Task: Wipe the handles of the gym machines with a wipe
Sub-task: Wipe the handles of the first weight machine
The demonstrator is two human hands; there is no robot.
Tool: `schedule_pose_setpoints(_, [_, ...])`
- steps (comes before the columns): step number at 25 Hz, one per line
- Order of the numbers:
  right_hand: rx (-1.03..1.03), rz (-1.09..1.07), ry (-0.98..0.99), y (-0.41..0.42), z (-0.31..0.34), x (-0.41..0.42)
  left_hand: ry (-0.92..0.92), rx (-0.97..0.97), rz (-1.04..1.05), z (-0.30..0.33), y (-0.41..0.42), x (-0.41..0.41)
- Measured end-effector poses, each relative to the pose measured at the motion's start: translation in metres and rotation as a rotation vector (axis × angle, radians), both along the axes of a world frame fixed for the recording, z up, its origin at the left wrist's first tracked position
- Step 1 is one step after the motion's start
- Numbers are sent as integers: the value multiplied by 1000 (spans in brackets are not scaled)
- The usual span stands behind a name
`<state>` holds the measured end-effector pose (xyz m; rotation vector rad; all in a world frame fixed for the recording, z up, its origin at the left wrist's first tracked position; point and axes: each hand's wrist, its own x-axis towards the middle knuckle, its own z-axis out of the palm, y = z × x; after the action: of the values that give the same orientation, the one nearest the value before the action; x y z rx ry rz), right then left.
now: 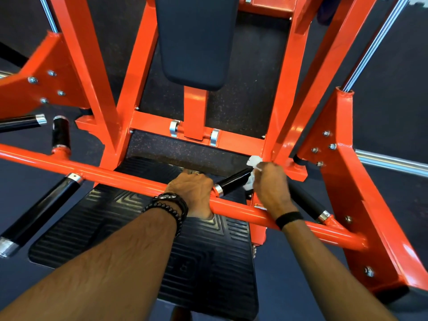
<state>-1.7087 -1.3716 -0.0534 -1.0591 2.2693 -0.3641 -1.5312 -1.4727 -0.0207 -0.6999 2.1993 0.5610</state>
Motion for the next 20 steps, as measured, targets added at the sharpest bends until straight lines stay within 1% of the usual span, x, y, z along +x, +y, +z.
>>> schedule_pose_setpoints(2, [-1,51,-29,8,7,40,8,-6,-4,-1,0,0])
schedule_pose_setpoints(4, [1,98,-71,11,19,56,6,-6,-18,-2,0,0])
schedule_pose_setpoints(5, [6,75,-85,10,21,52,7,-8,-27,-2,0,0])
schedule_pose_setpoints(8, [-94,-107,-99,1,15,21,24,-15,-36,-3,0,1])
schedule_pose_setpoints(10, [-72,-83,-61,2,18,20,36,-29,-32,-3,0,1])
schedule_pose_setpoints(13, [-20,-34,-34,9,30,46,35,-12,-16,-7,0,3])
schedule_pose_setpoints(16, [-67,-72,37,12,31,53,42,-33,-30,-9,1,4])
schedule_pose_setpoints(20, [-78,-17,94,9,32,54,69,-133,-85,2,3,1])
